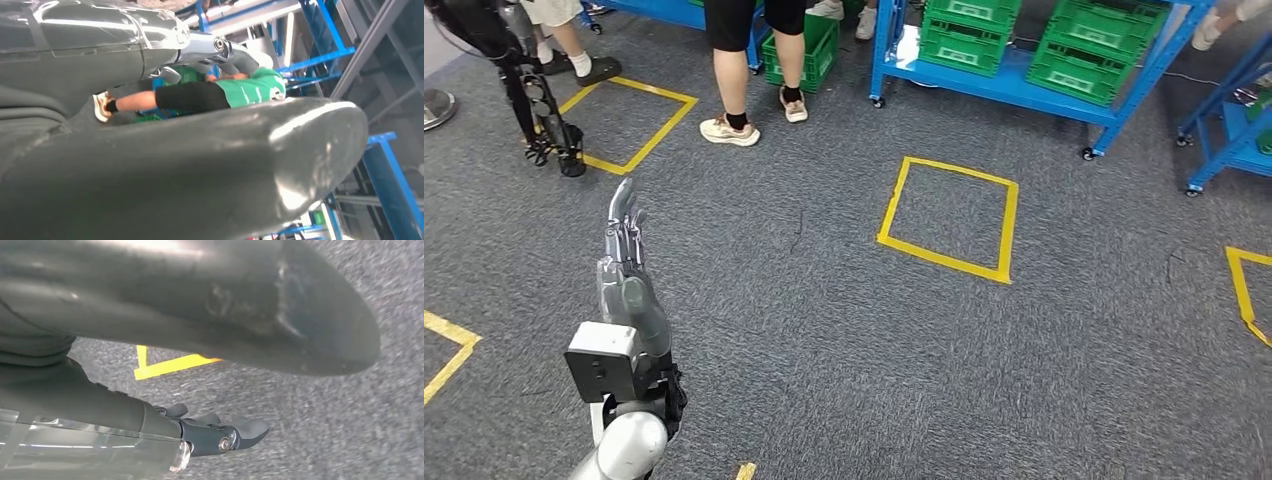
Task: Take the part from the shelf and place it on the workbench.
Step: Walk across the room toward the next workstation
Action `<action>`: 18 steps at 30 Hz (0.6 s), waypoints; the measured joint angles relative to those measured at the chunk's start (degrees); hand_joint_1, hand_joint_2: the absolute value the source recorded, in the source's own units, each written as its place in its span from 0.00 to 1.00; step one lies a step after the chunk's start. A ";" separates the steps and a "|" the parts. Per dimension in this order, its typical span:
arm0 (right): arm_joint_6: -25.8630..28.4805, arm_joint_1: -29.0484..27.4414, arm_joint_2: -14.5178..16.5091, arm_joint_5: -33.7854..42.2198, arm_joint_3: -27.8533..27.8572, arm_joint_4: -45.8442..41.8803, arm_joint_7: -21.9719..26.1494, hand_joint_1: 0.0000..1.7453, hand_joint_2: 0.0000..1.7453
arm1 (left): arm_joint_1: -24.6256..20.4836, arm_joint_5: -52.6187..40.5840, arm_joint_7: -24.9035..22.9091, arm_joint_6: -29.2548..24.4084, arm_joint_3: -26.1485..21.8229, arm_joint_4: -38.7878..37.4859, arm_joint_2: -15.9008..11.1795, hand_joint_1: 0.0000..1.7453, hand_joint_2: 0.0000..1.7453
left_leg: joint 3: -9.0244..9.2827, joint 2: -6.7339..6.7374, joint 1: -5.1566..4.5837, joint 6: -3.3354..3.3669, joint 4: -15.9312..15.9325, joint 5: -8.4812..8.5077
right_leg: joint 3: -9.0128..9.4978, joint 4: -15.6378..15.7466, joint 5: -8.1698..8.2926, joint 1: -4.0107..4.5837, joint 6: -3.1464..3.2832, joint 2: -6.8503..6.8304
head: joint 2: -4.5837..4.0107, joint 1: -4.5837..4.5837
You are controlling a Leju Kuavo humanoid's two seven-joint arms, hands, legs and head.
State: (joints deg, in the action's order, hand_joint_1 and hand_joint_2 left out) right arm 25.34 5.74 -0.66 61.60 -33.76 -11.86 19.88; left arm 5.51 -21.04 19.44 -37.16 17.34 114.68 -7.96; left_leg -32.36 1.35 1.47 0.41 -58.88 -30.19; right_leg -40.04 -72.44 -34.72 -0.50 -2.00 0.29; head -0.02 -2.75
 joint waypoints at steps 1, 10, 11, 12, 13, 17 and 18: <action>0.02 -0.09 -0.02 -0.02 -0.01 0.01 0.00 0.00 0.00 | -0.05 -0.03 -0.01 0.00 0.01 0.01 -0.01 0.00 0.00 | 0.25 0.30 -0.01 -0.13 0.01 -0.16 | 1.41 3.07 2.15 0.01 0.22 -0.14 | 0.00 0.01; 0.27 -0.13 -0.20 -0.27 -0.14 0.01 -0.10 0.00 0.00 | -0.22 -0.13 0.08 0.00 0.09 0.06 -0.10 0.00 0.00 | 0.48 -0.07 -0.12 -2.32 -1.86 -2.68 | 7.91 16.17 6.70 0.53 2.97 -0.73 | 0.00 -0.32; 0.28 -0.11 -0.20 -0.28 -0.16 0.01 -0.10 0.00 0.00 | -0.20 -0.10 0.09 0.00 0.11 0.05 -0.15 0.00 0.00 | -1.00 -0.95 -0.06 -2.39 -4.91 -4.33 | 8.08 16.37 6.77 0.51 3.18 -0.53 | 0.00 -0.42; 0.28 -0.06 -0.21 -0.29 -0.18 0.01 -0.10 0.00 0.00 | -0.16 -0.08 0.09 0.00 0.13 0.02 -0.21 0.00 0.00 | -2.96 -1.41 -0.06 -2.43 -8.59 -6.04 | 8.13 16.41 6.75 0.56 3.37 -0.28 | 0.00 -0.49; 0.28 -0.03 -0.23 -0.30 -0.20 0.02 -0.10 0.00 0.00 | -0.11 -0.04 0.09 0.00 0.15 -0.01 -0.26 0.00 0.00 | -4.86 -1.54 -0.06 -2.48 -11.92 -7.19 | 8.15 16.38 6.69 0.64 3.48 0.04 | 0.00 -0.51; 0.55 -0.09 -0.19 -0.32 -0.27 0.01 0.14 0.00 0.00 | -0.09 0.11 0.19 -0.01 0.17 -0.04 -0.33 0.00 0.00 | -4.19 -2.17 -0.03 -2.29 -7.98 -2.01 | 8.40 15.77 6.06 0.69 3.27 1.55 | 0.00 -0.54; 0.65 -0.06 -0.17 -0.30 -0.28 0.00 0.31 0.00 0.00 | -0.09 0.12 0.22 -0.01 0.17 -0.05 -0.33 0.00 0.00 | -2.62 -2.88 0.03 -2.14 -4.52 -0.30 | 8.37 15.40 5.77 0.73 3.01 1.94 | 0.00 -0.52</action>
State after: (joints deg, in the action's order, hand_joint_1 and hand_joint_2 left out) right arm 25.99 5.68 -0.83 61.30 -34.05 -11.86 20.19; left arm 5.42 -20.92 19.67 -37.16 17.51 114.63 -8.28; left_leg -34.98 -1.54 1.49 -1.73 -63.40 -30.49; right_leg -31.67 -57.04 -28.95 0.23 1.01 2.23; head -0.02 -3.28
